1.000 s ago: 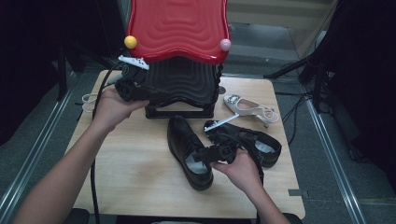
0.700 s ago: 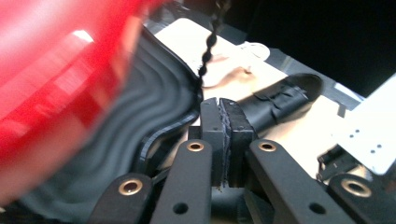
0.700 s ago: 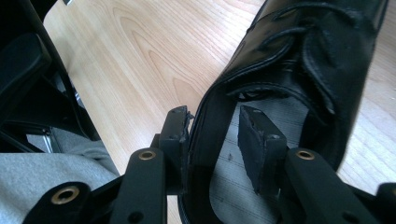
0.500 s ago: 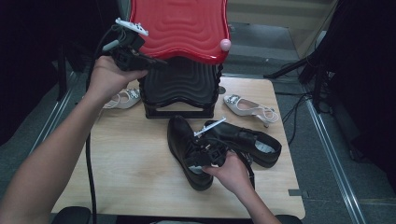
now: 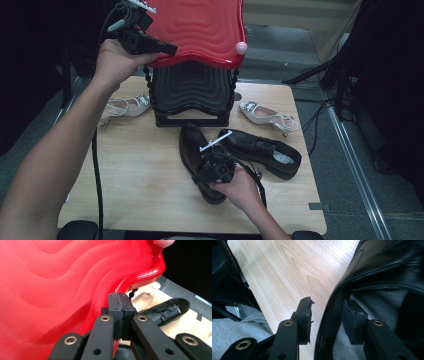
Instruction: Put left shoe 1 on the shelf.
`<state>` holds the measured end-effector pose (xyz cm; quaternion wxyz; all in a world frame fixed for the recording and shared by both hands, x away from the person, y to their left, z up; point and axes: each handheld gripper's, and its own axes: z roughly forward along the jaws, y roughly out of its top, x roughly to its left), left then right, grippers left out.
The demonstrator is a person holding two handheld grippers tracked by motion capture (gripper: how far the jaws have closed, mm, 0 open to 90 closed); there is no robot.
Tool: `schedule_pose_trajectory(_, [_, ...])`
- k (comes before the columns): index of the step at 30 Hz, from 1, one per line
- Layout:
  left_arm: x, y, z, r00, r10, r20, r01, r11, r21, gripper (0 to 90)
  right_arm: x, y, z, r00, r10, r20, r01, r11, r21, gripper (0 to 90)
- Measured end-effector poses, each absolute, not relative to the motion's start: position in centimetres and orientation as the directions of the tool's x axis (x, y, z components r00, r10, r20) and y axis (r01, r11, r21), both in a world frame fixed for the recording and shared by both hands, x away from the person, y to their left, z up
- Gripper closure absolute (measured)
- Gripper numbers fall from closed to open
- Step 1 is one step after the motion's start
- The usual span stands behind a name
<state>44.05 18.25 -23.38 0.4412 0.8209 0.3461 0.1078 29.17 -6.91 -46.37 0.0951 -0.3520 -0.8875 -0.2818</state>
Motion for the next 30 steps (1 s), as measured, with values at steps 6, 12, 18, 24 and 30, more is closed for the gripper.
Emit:
schedule_pose_trajectory(6, [44.7,18.2,-23.5,0.717,0.685,-0.132,0.496,-0.368,0.786,90.0,29.5,-5.6,-47.4,-0.732,0.588,0.346,0.681,0.607,0.409,60.7])
schedule_pose_trajectory(12, [45.1,17.8,-23.6,0.715,0.689,-0.117,0.495,-0.382,0.78,90.0,30.0,-5.0,-48.1,-0.716,0.614,0.332,0.698,0.611,0.375,64.1])
schedule_pose_trajectory(18, [45.2,17.6,-23.7,0.708,0.696,-0.114,0.497,-0.377,0.782,90.0,30.3,-4.5,-48.4,-0.71,0.63,0.313,0.704,0.634,0.32,68.6])
schedule_pose_trajectory(24, [45.1,17.5,-23.7,0.703,0.705,-0.095,0.495,-0.389,0.777,90.0,30.2,-4.9,-47.8,-0.716,0.634,0.292,0.697,0.635,0.332,80.7])
schedule_pose_trajectory(30, [45.1,17.5,-23.7,0.701,0.706,-0.095,0.497,-0.389,0.776,90.0,30.6,-6.4,-46.9,-0.717,0.626,0.305,0.694,0.604,0.391,86.3])
